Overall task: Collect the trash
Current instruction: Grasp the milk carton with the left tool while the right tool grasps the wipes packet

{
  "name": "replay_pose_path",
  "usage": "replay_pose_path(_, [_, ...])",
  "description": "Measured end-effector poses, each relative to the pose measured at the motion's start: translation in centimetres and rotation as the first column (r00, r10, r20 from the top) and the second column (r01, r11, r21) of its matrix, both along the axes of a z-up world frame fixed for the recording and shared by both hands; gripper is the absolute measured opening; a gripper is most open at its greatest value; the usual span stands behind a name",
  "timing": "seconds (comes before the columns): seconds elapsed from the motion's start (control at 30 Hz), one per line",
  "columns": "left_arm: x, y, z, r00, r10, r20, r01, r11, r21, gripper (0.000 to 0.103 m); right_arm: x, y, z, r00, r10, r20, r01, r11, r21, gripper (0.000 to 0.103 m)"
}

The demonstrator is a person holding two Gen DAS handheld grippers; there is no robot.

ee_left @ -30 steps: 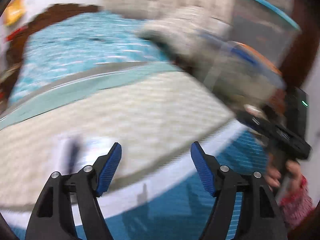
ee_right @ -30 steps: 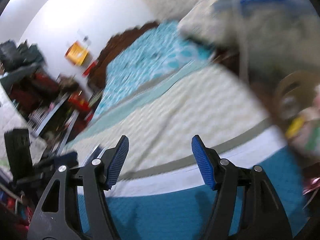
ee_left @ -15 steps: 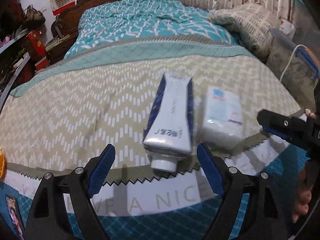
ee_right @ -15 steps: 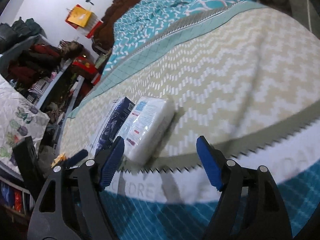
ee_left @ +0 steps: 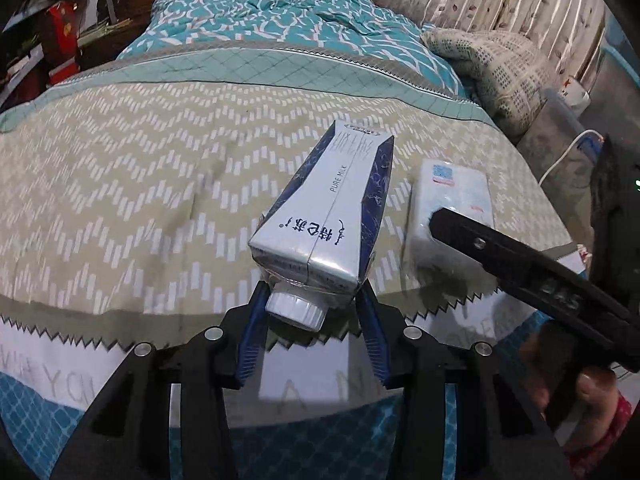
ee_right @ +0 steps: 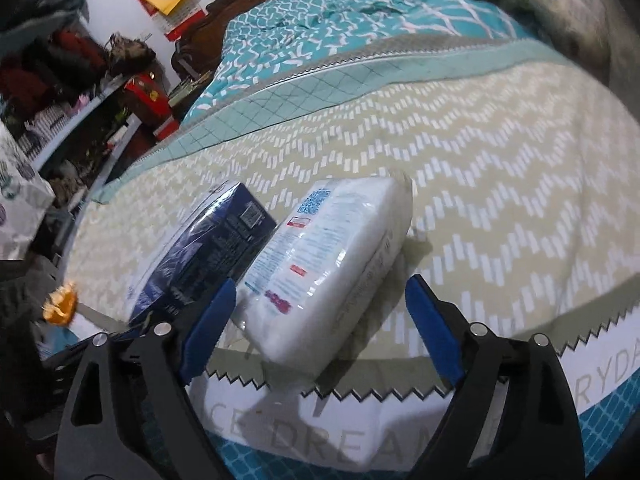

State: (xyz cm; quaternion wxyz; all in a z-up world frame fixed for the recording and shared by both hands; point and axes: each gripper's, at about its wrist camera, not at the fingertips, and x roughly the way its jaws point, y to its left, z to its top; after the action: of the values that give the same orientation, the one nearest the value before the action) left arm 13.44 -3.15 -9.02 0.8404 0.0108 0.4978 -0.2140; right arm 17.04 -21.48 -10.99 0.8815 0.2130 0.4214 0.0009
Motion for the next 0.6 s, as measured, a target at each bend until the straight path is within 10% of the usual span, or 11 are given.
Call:
replay_pose_path(0.17, [-1.3, 1.7, 0.5, 1.000, 0.013, -0.009, -0.013, 0.999, -0.031, 0.041, 0.0, 1.6, 1.1, 0.998, 0.062, 0.017, -0.061, 0.996, -0.060, 0.084])
replay_pose_path(0.2, [-1.4, 1.9, 0.6, 1.000, 0.014, -0.011, -0.015, 0.999, -0.035, 0.041, 0.0, 2.2, 1.1, 0.995, 0.097, 0.012, -0.096, 0.992, -0.081, 0.064])
replay_pose_path(0.3, [-2.5, 2.6, 0.9, 1.000, 0.017, -0.018, -0.018, 0.999, -0.044, 0.041, -0.4, 2.4, 1.2, 0.990, 0.140, 0.013, -0.139, 0.989, -0.052, 0.048])
replay_pose_path(0.6, [-6.8, 3.0, 1.0, 1.000, -0.024, -0.020, 0.023, 0.999, -0.041, 0.041, -7.4, 0.9, 3.3, 0.984, 0.142, 0.104, -0.143, 0.990, -0.001, 0.042])
